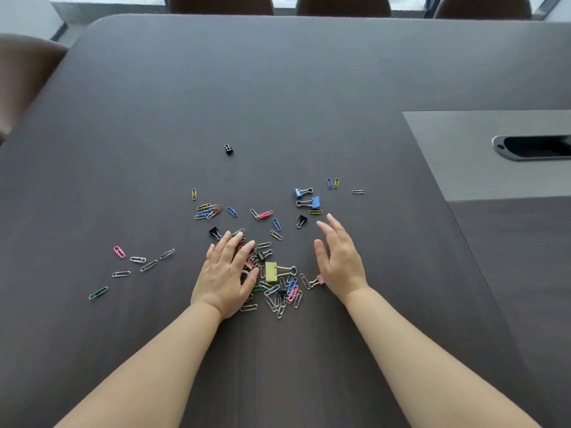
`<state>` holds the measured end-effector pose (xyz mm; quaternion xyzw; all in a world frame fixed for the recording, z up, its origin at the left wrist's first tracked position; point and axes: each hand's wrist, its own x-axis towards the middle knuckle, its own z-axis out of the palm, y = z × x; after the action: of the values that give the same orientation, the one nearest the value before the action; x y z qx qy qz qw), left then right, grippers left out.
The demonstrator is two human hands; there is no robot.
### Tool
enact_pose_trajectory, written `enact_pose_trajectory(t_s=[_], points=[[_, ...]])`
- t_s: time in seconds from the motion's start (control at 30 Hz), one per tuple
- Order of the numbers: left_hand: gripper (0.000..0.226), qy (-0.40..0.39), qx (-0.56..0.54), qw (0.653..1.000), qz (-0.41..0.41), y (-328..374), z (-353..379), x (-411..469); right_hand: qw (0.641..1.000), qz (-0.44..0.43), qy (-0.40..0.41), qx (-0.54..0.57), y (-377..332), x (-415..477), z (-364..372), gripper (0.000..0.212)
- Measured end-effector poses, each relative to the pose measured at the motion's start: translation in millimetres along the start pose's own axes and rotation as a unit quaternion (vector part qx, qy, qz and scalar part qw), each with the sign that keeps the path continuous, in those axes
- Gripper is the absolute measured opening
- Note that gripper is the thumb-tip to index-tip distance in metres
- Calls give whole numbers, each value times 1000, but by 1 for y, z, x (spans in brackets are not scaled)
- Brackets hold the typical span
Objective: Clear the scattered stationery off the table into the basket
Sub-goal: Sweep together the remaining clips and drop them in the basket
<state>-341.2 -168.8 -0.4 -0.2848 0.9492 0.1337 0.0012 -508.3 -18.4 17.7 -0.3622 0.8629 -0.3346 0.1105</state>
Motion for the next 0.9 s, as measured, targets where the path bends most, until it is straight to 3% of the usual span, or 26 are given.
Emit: enact_pose_trajectory(t_s=[0.23,0.33,0.4,0.5,0.67,0.73,0.8,0.9], points=[[68,49,-26,997,-56,-2,2,2,977,50,-73,-193,10,113,1,64],[68,47,-33,997,-57,-3,5,5,964,96,-101,-227,19,145,2,67],[69,44,-36,997,-55,-4,6,7,958,76,-131,-242,24,146,7,67],[72,39,-39,997,-60,-4,5,8,968,-1,-141,-206,21,127,12,61],[75,33,-24,997,-60,-2,4,5,979,-93,-173,-57,-1,78,11,46],[75,37,-24,997,-59,-3,4,5,989,-91,-118,-11,-6,64,12,39],[74,41,-30,997,-60,-1,3,5,993,-89,-76,-20,-6,65,11,39],[73,46,-46,997,-50,0,2,5,976,-82,-171,-112,-8,82,15,52]])
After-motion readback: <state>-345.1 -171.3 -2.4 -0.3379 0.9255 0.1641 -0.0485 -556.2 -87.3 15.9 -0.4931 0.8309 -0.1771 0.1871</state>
